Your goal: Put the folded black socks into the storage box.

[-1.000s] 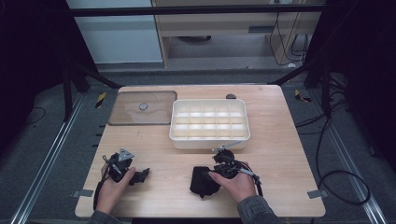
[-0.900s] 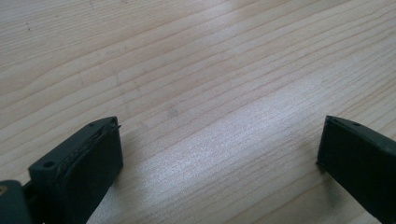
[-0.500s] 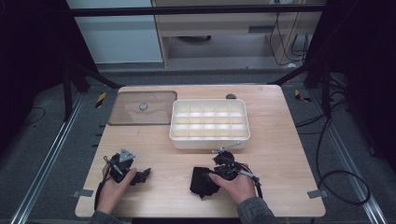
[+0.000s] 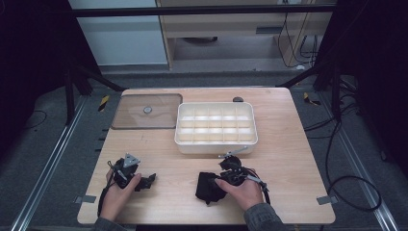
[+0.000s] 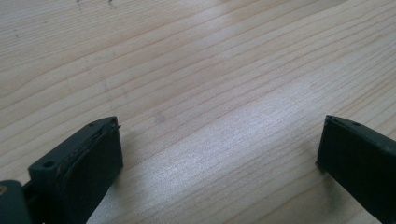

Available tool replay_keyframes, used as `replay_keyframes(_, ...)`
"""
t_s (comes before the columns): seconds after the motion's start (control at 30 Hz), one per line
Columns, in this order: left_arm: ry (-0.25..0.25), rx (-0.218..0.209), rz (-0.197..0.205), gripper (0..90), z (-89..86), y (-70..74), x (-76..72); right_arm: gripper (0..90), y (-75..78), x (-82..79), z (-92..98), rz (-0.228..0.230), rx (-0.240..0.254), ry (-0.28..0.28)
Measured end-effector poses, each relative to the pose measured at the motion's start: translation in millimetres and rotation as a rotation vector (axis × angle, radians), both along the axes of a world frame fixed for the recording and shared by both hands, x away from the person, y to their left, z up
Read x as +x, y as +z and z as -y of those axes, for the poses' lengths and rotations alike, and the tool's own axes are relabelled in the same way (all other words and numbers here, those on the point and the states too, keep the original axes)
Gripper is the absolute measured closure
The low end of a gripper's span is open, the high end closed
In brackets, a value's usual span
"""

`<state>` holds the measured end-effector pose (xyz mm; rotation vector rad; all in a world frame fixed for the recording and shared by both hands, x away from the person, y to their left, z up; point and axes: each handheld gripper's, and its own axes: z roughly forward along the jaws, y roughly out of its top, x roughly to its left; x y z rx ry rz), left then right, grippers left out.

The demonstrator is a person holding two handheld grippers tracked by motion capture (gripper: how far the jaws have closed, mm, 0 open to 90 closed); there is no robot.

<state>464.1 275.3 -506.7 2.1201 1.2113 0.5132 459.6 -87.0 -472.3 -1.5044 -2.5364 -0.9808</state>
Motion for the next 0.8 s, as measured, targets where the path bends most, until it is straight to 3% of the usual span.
replay_keyframes(0.47,-0.008,-0.001,0.006,0.0,1.8,-0.4,-0.4,41.5,-9.4,-2.4,-1.1,-0.036,0.039,-0.013)
replay_keyframes(0.8,-0.014,-0.002,0.005,0.0,2.4,-0.5,-0.8,54.9,-13.3,-3.8,-0.8,-0.070,0.091,-0.006)
